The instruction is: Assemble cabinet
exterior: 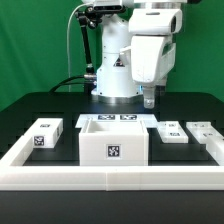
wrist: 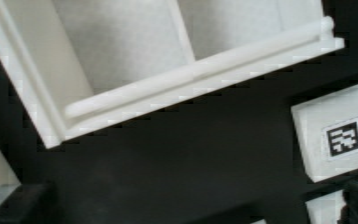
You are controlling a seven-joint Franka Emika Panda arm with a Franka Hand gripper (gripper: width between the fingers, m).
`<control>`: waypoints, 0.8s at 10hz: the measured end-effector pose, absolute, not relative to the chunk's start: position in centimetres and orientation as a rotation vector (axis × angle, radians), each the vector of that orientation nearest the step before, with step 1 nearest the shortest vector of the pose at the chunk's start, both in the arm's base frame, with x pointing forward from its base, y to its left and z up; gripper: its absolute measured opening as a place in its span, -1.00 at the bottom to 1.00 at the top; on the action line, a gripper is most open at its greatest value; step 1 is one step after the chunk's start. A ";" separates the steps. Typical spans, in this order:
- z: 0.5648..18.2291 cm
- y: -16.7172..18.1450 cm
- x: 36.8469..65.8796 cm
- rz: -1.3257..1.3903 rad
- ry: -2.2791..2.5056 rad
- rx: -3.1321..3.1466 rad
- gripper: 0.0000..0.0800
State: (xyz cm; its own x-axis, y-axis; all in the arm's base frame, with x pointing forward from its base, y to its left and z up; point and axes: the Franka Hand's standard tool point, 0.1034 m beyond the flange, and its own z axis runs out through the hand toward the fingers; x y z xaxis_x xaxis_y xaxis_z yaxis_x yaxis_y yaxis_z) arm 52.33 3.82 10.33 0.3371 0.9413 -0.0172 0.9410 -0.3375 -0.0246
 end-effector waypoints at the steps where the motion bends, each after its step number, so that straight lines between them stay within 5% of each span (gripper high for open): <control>1: 10.2 3.6 52.4 0.020 -1.885 -2.510 0.99; 4: 8.1 1.5 49.6 -0.004 -2.228 -2.231 0.99; 8: 7.4 0.5 49.3 0.028 -2.297 -2.162 0.99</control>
Offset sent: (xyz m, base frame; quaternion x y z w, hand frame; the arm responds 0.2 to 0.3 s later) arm -0.0304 -0.0196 -0.0197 -0.0291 -0.0014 -0.2137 0.9765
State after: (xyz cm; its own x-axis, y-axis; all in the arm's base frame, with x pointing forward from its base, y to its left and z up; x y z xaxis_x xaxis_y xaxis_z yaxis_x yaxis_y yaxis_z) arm 49.25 0.50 7.44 -0.0605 0.9979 -0.0213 0.9982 0.0604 -0.0040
